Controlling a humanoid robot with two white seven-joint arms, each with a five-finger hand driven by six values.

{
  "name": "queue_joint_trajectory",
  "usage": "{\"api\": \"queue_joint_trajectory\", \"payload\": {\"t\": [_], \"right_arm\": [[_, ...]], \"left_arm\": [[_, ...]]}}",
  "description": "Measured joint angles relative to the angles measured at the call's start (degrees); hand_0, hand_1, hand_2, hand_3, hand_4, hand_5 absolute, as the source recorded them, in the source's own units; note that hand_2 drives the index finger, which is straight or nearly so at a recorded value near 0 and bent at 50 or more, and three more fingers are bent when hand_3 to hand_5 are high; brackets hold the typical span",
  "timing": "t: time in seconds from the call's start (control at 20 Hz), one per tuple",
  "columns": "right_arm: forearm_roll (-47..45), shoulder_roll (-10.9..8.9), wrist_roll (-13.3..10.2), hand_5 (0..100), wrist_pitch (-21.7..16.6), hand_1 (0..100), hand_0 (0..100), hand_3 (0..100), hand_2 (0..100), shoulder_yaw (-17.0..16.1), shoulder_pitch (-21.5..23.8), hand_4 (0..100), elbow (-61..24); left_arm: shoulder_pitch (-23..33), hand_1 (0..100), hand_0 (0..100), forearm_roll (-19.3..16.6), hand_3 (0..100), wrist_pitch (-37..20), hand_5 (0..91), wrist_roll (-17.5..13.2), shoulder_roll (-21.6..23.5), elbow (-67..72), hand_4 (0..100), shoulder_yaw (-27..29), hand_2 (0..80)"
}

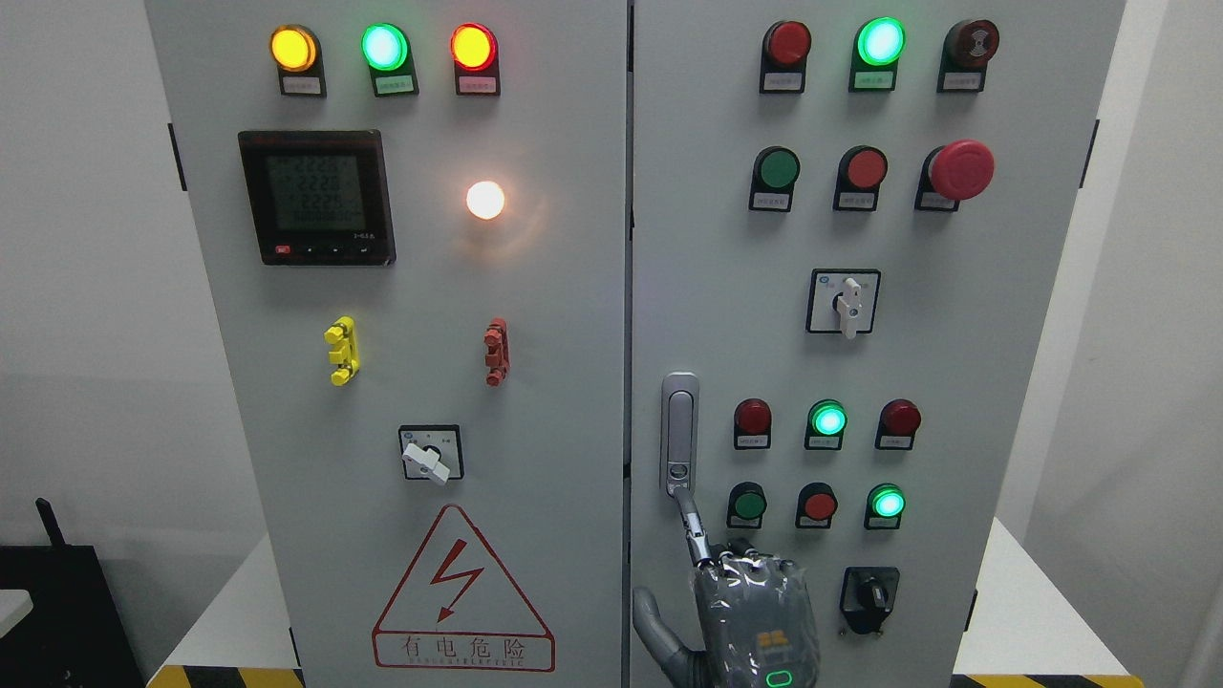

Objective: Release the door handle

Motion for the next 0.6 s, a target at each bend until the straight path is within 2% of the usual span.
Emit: {"api": "queue_joint_trajectory", "payload": {"t": [0.6], "right_arm": [[0.0, 0.05, 0.7, 98, 0.0, 19, 39, 95, 0, 0.0, 0.2, 86, 0.0]], "left_arm": [[0.0, 39, 12, 0.0, 0, 0.0, 0.0, 0.0, 0.0, 0.0, 0, 0.0, 0.0]]}}
